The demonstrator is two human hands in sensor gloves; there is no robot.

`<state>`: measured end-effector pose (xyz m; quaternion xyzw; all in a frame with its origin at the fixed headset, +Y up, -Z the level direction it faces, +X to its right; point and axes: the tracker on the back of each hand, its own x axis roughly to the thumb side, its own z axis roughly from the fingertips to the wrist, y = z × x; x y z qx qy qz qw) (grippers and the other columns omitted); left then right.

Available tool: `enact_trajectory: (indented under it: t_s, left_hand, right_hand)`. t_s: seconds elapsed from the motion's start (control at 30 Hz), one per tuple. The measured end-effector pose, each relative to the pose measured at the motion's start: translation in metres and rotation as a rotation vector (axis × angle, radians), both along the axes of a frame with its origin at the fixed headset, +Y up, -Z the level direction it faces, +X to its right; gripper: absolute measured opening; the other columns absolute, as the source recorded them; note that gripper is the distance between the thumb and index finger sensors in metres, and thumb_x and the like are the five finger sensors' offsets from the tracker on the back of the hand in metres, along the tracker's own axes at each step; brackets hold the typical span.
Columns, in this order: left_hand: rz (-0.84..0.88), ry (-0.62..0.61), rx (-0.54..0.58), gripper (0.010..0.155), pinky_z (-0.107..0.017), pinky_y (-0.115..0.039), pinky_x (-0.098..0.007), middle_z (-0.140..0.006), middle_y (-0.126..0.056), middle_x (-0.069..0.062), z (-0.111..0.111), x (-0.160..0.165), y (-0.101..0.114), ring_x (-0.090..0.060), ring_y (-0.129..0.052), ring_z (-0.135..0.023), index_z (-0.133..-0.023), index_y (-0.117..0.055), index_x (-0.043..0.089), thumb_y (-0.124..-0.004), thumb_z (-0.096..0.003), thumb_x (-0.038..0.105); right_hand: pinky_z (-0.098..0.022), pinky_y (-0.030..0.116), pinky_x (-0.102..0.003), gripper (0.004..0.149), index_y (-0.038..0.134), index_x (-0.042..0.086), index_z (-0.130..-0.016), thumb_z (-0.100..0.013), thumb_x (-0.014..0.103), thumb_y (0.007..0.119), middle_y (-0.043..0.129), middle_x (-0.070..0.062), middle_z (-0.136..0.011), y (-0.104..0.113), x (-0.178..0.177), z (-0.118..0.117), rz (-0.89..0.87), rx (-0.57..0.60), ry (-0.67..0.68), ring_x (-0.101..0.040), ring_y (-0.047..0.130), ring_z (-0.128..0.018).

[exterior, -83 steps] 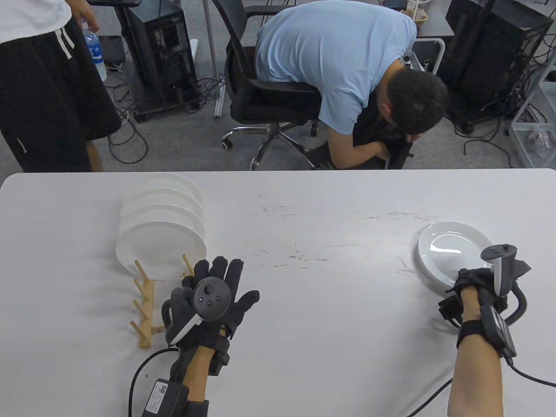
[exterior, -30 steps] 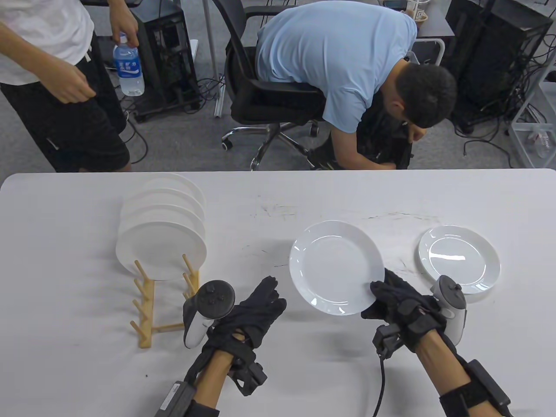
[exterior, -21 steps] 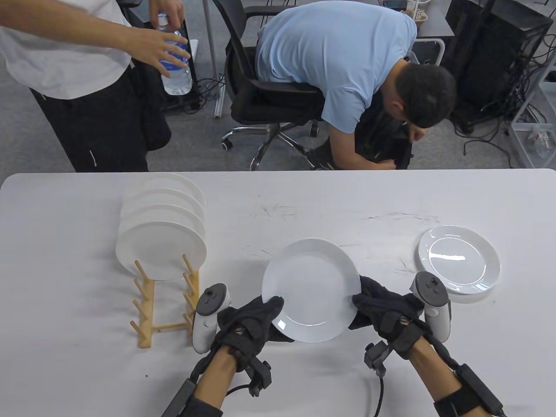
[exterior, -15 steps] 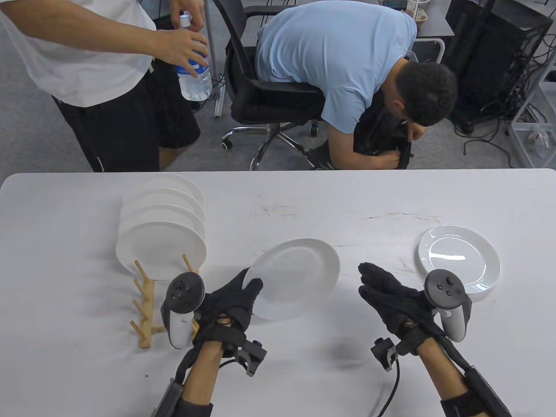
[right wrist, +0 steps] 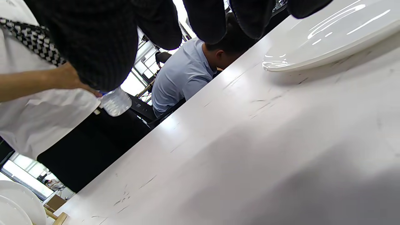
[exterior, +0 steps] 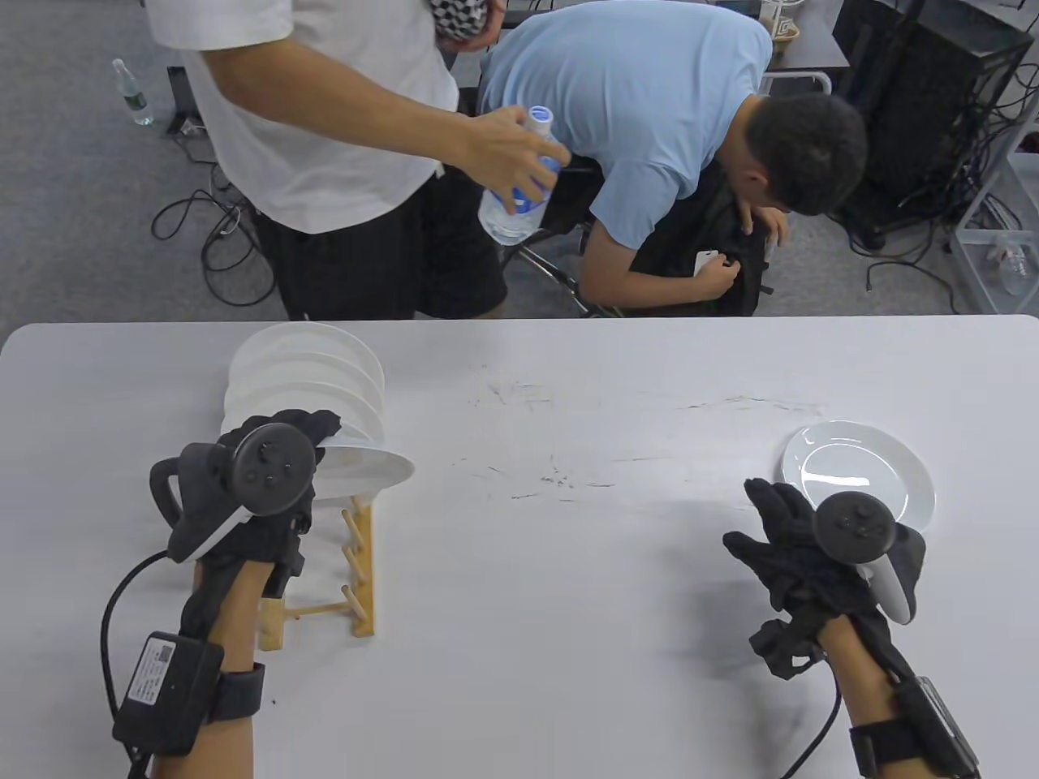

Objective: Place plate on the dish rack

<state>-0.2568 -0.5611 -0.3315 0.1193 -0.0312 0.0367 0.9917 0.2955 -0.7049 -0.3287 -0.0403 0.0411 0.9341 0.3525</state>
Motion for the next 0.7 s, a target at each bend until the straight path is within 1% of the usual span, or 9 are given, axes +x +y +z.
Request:
enact_trajectory:
  t_s: [0.07,0.1,0.23,0.33,0.4,0.47,0.53,0.63,0.7]
  left_hand:
    - [-0.04,0.019,-0.07,0.044,-0.06,-0.079,-0.058,-0.087,-0.097,-0.003,-0.01,-0.005,-0.013,-0.037,-0.099,-0.079,-0.087,-0.093,0.03,-0.085,-0.0441,0.023]
    - [-0.062,0.024,-0.131,0.044,-0.06,-0.079,-0.058,-0.088,-0.096,-0.003,-0.015,-0.007,-0.021,-0.037,-0.098,-0.08,-0.088,-0.092,0.03,-0.084,-0.0447,0.022]
    - [-0.153,0.044,-0.265,0.046,-0.061,-0.078,-0.058,-0.091,-0.094,-0.003,-0.029,-0.009,-0.046,-0.038,-0.097,-0.082,-0.089,-0.091,0.031,-0.082,-0.0452,0.022]
    - [-0.193,0.059,-0.285,0.046,-0.061,-0.078,-0.058,-0.092,-0.094,-0.003,-0.035,-0.009,-0.058,-0.038,-0.097,-0.083,-0.09,-0.09,0.032,-0.082,-0.0453,0.022]
    - [-0.199,0.079,-0.322,0.047,-0.061,-0.077,-0.058,-0.094,-0.093,-0.003,-0.039,-0.009,-0.066,-0.038,-0.096,-0.084,-0.091,-0.089,0.032,-0.081,-0.046,0.022]
    - [-0.185,0.096,-0.29,0.047,-0.061,-0.077,-0.058,-0.094,-0.092,-0.004,-0.041,-0.009,-0.067,-0.039,-0.096,-0.083,-0.092,-0.088,0.03,-0.082,-0.0458,0.022]
    - [-0.192,0.121,-0.304,0.05,-0.063,-0.076,-0.058,-0.097,-0.089,-0.004,-0.043,-0.01,-0.066,-0.039,-0.094,-0.086,-0.097,-0.083,0.029,-0.081,-0.0468,0.023]
    - [-0.172,0.14,-0.289,0.053,-0.064,-0.073,-0.059,-0.101,-0.085,-0.006,-0.04,-0.01,-0.058,-0.041,-0.089,-0.09,-0.101,-0.077,0.028,-0.079,-0.0484,0.026]
    - [-0.16,0.143,-0.275,0.056,-0.066,-0.07,-0.062,-0.107,-0.077,-0.008,-0.036,-0.006,-0.051,-0.046,-0.083,-0.095,-0.105,-0.073,0.026,-0.078,-0.0492,0.026]
  right_hand:
    - [-0.069,0.035,-0.075,0.076,0.045,0.013,-0.11,-0.047,0.04,0.08,0.035,-0.02,-0.116,-0.001,0.0,0.0,0.0,-0.007,0.003,-0.059,0.035,-0.103]
    - [-0.069,0.036,-0.075,0.075,0.046,0.012,-0.109,-0.047,0.039,0.08,0.036,-0.02,-0.116,-0.002,-0.001,0.0,-0.005,0.003,0.001,-0.059,0.036,-0.102]
    - [-0.069,0.037,-0.075,0.075,0.047,0.011,-0.109,-0.047,0.039,0.08,0.038,-0.022,-0.115,-0.002,-0.001,-0.001,-0.018,-0.005,0.004,-0.059,0.038,-0.102]
    - [-0.069,0.037,-0.075,0.076,0.046,0.01,-0.109,-0.047,0.039,0.08,0.037,-0.022,-0.115,-0.003,0.0,-0.001,-0.019,-0.014,0.004,-0.059,0.037,-0.102]
    - [-0.069,0.037,-0.075,0.076,0.046,0.01,-0.109,-0.048,0.039,0.079,0.037,-0.022,-0.115,-0.003,0.001,-0.001,-0.024,-0.017,0.002,-0.06,0.037,-0.101]
    - [-0.069,0.037,-0.075,0.076,0.045,0.01,-0.109,-0.048,0.039,0.079,0.037,-0.023,-0.115,-0.003,0.001,-0.001,-0.027,-0.02,0.001,-0.06,0.037,-0.101]
    - [-0.069,0.036,-0.075,0.076,0.045,0.009,-0.109,-0.048,0.039,0.079,0.037,-0.023,-0.115,-0.002,0.001,0.0,-0.031,-0.024,0.001,-0.06,0.037,-0.101]
    - [-0.069,0.036,-0.075,0.076,0.044,0.009,-0.109,-0.048,0.039,0.079,0.036,-0.023,-0.114,-0.002,0.001,0.0,-0.034,-0.028,0.001,-0.06,0.036,-0.101]
    - [-0.069,0.036,-0.075,0.076,0.044,0.008,-0.109,-0.048,0.039,0.078,0.036,-0.024,-0.114,-0.001,0.001,0.0,-0.035,-0.031,0.001,-0.061,0.036,-0.101]
